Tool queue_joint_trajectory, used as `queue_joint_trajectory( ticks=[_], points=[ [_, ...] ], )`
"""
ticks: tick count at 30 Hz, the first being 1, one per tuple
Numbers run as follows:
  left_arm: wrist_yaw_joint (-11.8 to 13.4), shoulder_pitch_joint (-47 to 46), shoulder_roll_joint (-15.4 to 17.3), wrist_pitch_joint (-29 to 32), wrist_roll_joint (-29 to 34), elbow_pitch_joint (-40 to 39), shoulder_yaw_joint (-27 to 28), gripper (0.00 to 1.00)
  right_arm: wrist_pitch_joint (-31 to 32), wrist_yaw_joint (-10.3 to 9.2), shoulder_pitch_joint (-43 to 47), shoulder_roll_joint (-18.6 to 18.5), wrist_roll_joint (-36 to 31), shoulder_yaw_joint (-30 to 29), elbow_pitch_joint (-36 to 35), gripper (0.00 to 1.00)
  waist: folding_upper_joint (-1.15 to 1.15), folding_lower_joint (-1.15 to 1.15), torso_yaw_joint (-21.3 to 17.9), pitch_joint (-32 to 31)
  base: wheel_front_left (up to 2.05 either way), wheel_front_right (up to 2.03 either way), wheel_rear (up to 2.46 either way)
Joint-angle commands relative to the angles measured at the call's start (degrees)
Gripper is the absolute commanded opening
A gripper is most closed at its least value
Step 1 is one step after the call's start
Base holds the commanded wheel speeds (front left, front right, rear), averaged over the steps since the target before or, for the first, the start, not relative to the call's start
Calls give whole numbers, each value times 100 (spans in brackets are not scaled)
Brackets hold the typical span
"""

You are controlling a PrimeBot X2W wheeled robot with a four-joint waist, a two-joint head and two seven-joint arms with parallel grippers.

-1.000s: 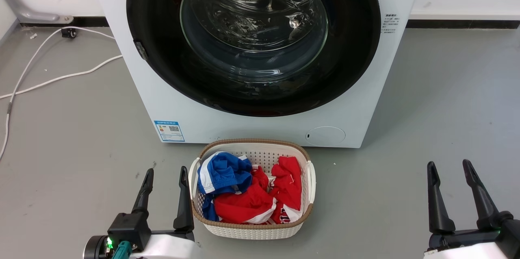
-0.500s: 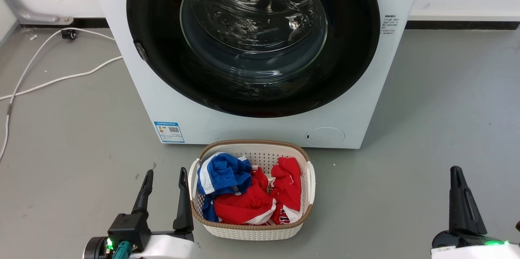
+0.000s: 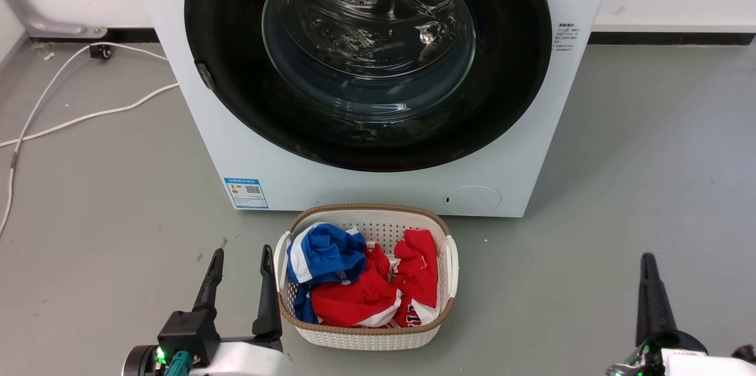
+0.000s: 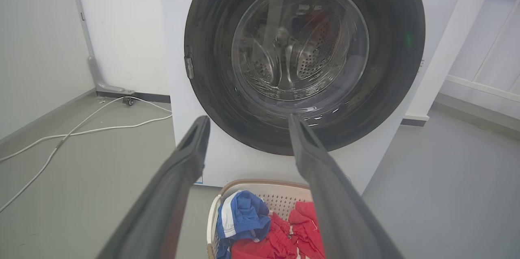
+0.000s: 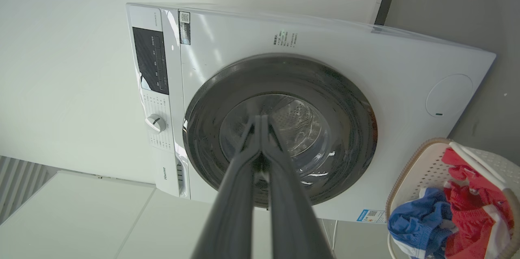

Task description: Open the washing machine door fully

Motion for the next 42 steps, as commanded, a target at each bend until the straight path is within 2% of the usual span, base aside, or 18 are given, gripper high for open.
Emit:
queue_joint_trajectory(
  ticks=[1, 4, 11, 20, 30, 35, 42],
  points=[
    [28, 47, 3, -16, -39, 11, 11, 100, -12, 0, -11, 3, 269, 104, -104, 0, 0, 0, -2, 0, 0, 0, 0],
    [34, 56, 3, -16, -34, 11, 17, 100, 212, 0, 77, -7, 836, 151, -309, 0, 0, 0, -13, 0, 0, 0, 0],
    [46, 46, 3, -16, -3, 1, 29, 100, 1069, 0, 261, -89, 1388, -174, -659, 0, 0, 0, -35, 8, 0, 0, 0],
    [51, 43, 3, -16, 49, 5, 36, 100, 1572, 1, 373, -65, 1170, -297, -755, 0, 0, 0, -36, 17, 0, 0, 0],
    [93, 45, 3, -16, 137, -13, 67, 100, 1619, 1, 329, -7, 1075, -320, -712, 0, 0, 0, -31, 56, 0, 0, 0],
    [132, -46, 3, -16, 198, -58, 81, 100, 1654, 1, 48, -27, 1041, -600, -656, 0, 0, 0, -33, 202, 0, 0, 0],
    [148, -284, 2, -16, 284, -133, 97, 100, 1815, 0, -814, -336, 1135, -1262, -247, 0, 0, 0, 18, 631, 0, 0, 0]
  ],
)
